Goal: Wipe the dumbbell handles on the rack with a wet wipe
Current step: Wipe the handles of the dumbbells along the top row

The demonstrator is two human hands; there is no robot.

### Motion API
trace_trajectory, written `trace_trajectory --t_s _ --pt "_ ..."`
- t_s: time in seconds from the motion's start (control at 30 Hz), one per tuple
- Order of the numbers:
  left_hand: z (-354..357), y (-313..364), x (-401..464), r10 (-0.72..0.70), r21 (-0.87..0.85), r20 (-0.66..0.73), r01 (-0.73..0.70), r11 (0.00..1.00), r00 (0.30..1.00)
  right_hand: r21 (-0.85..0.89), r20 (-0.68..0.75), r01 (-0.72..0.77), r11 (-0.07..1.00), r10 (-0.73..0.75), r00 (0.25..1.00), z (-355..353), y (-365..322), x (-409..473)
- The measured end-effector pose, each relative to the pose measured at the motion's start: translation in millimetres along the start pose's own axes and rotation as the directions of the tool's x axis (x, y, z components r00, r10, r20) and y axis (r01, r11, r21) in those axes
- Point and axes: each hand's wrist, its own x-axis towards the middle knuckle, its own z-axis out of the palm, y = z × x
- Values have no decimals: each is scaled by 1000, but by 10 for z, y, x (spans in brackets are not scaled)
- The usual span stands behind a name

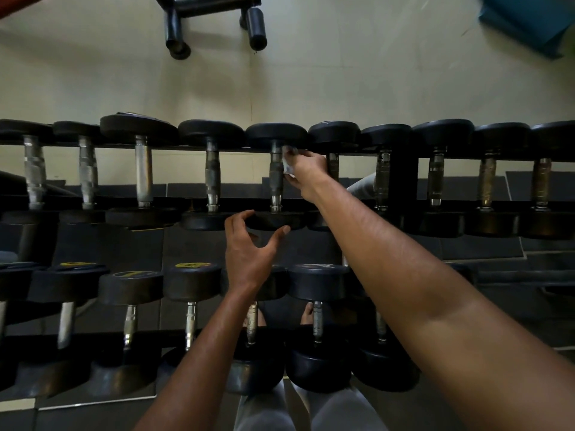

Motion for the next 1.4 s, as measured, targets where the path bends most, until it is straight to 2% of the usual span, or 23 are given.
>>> trace_trajectory --t_s 0.2,0.33,0.43,0.53,0.6,0.7,0.77,0.8,0.87,0.9,0.97,1.0,1.1,1.17,1.27,1.4 --pt "13 -20 -7 9 -11 -10 -9 1000 1000 -26 19 -112 993 112 993 2 -141 20" --pt "5 -4 -20 10 -21 -16 -10 1000 1000 -270 15 -134 953 144 989 -94 -17 -26" --pt "5 11 -31 12 -25 -17 -12 1000 1000 -454 45 -92 886 126 991 -219 90 -80" --pt "2 17 -38 7 -25 -14 -7 1000 1000 -756 129 37 653 94 987 -327 165 -147" --pt "0 25 -43 0 -21 -12 -1 1000 1000 -843 176 132 522 37 984 -318 225 -165" --pt "-1 30 -45 1 -9 -4 -1 1000 1000 -908 197 193 371 -27 980 -301 204 -237" --pt "-21 34 -42 1 -5 5 -1 1000 1000 -918 261 253 306 -17 965 -329 97 -286" --pt "-30 33 -38 0 -5 8 0 1000 1000 -905 296 291 309 -30 955 -338 12 -321" --pt "-42 37 -35 -2 -8 15 2 1000 1000 -858 338 374 352 -163 927 -289 -203 -377" --pt "-46 40 -38 -2 -9 17 2 1000 1000 -841 354 432 326 -275 894 -232 -315 -391" --pt "-45 43 -41 -3 -12 18 3 1000 1000 -818 441 552 160 -442 781 -73 -492 -400" --pt "-40 40 -41 -4 -16 17 5 1000 1000 -802 511 596 49 -459 726 -2 -545 -393" --pt "-23 20 -53 -2 -30 7 3 1000 1000 -715 699 604 -352 -368 613 107 -542 -363" --pt "-11 6 -65 6 -36 -4 -6 999 1000 -648 750 531 -546 -335 571 144 -473 -345" --pt "-1 -12 -55 12 -33 -10 -13 999 1000 -633 746 455 -626 -335 576 220 -428 -325" --pt "13 -47 -59 15 -29 -15 -16 999 1000 -649 739 449 -615 -369 563 246 -371 -260"
